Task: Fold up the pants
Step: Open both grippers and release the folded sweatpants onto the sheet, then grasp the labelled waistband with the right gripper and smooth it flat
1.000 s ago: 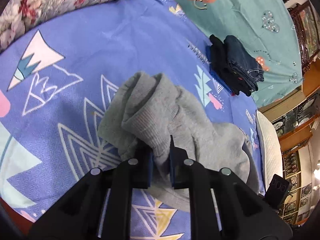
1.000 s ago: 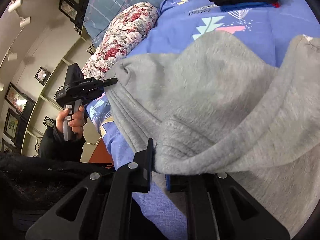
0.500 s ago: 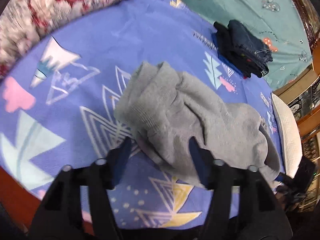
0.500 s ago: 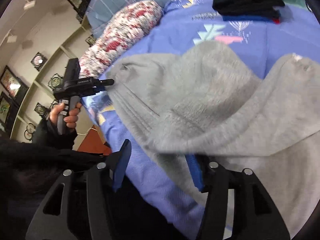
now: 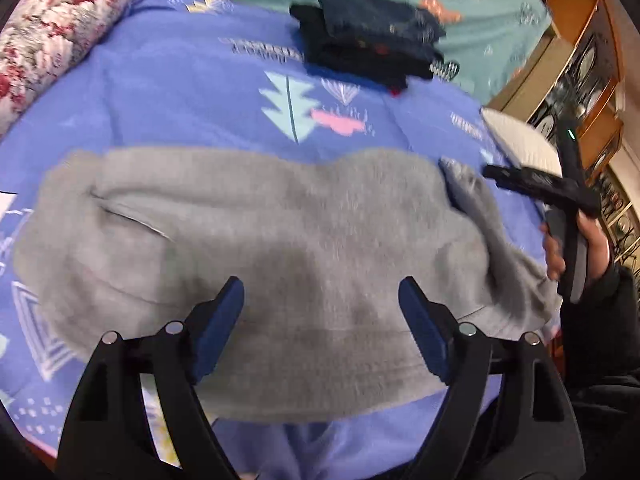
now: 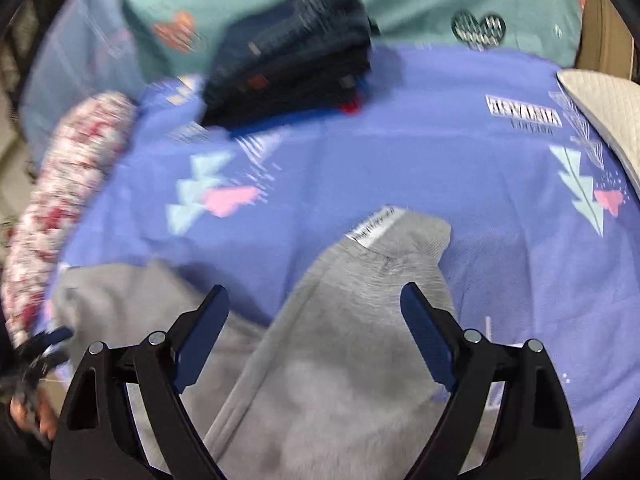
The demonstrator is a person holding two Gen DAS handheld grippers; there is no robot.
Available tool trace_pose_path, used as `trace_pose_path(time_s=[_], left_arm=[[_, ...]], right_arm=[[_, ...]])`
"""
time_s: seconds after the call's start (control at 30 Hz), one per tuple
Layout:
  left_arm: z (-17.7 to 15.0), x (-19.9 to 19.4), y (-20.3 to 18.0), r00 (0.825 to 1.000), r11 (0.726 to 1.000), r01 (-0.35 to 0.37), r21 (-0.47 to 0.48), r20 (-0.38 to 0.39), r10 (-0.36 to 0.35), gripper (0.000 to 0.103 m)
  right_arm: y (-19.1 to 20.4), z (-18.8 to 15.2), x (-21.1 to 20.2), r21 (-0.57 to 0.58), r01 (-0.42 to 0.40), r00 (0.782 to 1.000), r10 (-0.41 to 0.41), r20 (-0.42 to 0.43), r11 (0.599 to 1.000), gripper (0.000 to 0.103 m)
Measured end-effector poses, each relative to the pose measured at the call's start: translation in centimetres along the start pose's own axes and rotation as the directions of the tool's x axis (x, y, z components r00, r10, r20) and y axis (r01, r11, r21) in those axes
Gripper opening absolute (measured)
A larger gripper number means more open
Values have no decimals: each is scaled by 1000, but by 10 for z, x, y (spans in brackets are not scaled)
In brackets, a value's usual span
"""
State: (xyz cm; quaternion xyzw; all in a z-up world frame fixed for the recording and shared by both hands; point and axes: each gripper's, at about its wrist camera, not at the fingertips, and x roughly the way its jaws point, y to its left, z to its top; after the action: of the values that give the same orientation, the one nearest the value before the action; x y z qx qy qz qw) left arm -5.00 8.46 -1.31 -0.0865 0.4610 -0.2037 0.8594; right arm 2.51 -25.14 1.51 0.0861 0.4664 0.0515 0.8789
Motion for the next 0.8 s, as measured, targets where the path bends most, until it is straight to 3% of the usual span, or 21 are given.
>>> trace_pose_path(time_s=[0.1,0.13,0.17,0.2,0.3,0.33,0.5,0.6,0.7,0.73,0.8], left_arm=[[-9,16,-2,999,999,-33,30,-23,34,81],[-11,15,-1,999,999,-29,39,-21,30,81],[-11,14,1,1000,999,-20,37,-20,20,81],[-11,14,3,1000,1000,-7,30,-20,7,81],[-12,15,10,1000,1000,24,10,-17,-24,81],[-12,15,13,999,999,31,8,-13,-31,81],[-11,22,13,998,998,58,15,11,-58,86],[-10,24,10,998,997,60,37,16,-61,89],[-8,28,5,999,997,53,63,6,-53,91],[-7,29,4,999,997,46,68,3,-46,92],[-6,30,3,999,997,40,65,4,-40,92]], right_arm=[[4,4,56,-43,170,981,-173,-83,985,73],[5,0,67,-73,197,974,-204,-102,978,70],[6,-2,76,-101,201,969,-212,-123,974,58],[6,-6,83,-139,187,967,-207,-149,972,54],[-5,-14,60,-181,142,977,-167,-135,973,5],[-20,-17,41,-141,94,985,-113,-128,985,5],[-100,-63,-68,92,57,996,-62,57,994,5],[-141,-122,-119,254,-48,993,18,117,966,5],[-155,-158,-133,364,-140,986,97,133,921,6],[-154,-166,-131,382,-162,984,118,136,910,10],[-160,-172,-127,419,-202,976,149,157,885,31]])
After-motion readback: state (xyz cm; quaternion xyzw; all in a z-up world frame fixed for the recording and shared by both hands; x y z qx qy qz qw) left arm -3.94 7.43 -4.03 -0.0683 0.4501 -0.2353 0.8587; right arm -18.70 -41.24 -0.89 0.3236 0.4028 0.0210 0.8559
